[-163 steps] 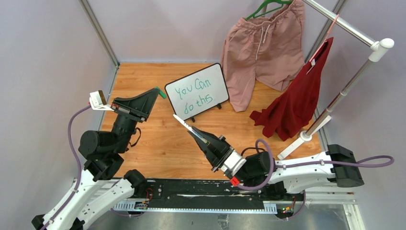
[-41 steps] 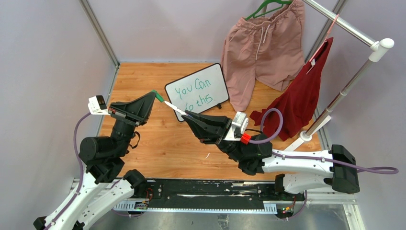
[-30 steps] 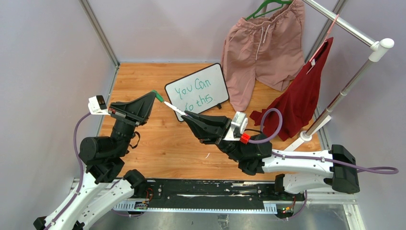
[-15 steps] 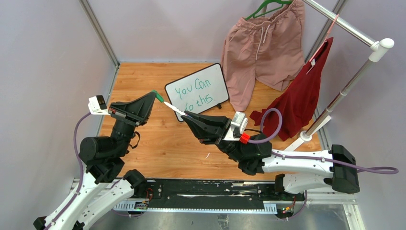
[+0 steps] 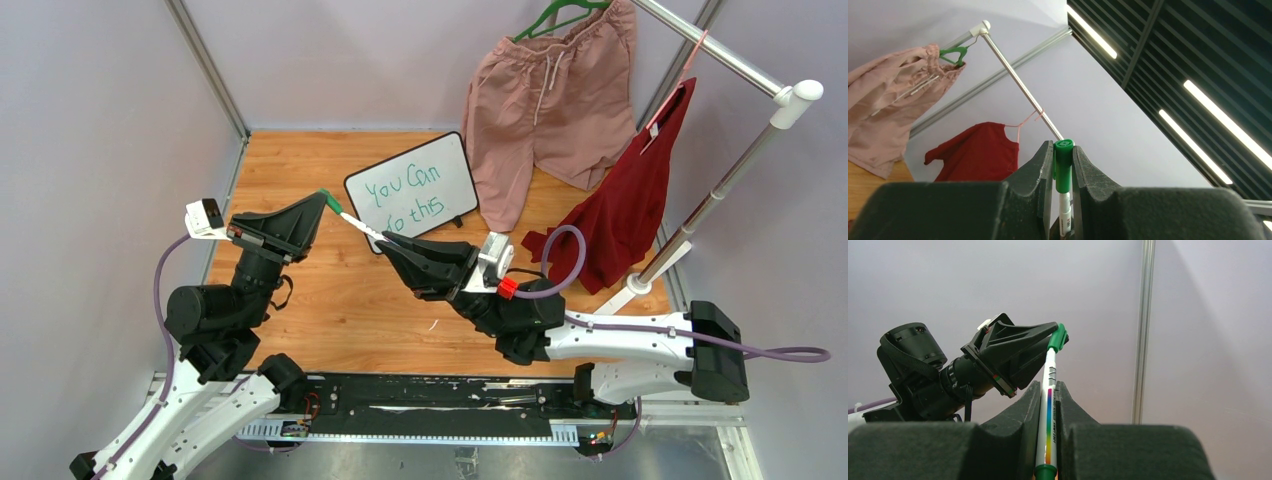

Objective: Write a sentence on the whiteboard
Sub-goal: Close the whiteboard marker at the center of the board.

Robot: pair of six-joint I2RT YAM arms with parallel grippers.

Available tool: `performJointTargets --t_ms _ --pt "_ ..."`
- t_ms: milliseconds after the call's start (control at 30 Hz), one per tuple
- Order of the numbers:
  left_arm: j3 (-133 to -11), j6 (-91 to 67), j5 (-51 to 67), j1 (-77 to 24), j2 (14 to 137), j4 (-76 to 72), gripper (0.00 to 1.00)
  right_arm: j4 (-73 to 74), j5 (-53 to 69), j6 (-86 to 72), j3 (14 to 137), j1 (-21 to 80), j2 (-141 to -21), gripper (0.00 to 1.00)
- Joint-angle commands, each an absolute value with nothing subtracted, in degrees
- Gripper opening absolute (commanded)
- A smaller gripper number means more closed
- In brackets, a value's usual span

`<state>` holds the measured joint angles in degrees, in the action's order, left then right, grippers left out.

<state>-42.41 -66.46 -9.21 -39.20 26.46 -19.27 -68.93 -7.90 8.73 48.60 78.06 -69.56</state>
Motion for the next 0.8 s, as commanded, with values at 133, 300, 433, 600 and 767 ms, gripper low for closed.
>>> performJointTargets --t_ms 133,300,433,600,767 --pt "-43.69 -66.14 -8.30 -39.54 26.70 -20.74 0.00 -70.66 -7.91 8.68 51.21 77.58 -69.93 0.00" --pt "-43.68 -66.20 -8.00 -39.55 26.73 -20.74 0.00 -70.63 -8.30 8.92 51.45 77.61 -70.29 0.00" --pt "-43.78 -66.45 -7.42 -39.57 26.93 -20.75 0.00 -70.74 -8.68 9.53 51.74 77.54 -70.50 0.00" --pt "-43.63 -66.92 -7.01 -39.55 27.16 -20.75 0.00 -70.83 -8.78 10.73 52.50 77.55 -71.24 0.00" --pt "-43.53 -66.94 -7.37 -39.55 27.06 -20.74 0.00 -71.39 -9.34 12.78 53.04 77.47 -72.01 0.00"
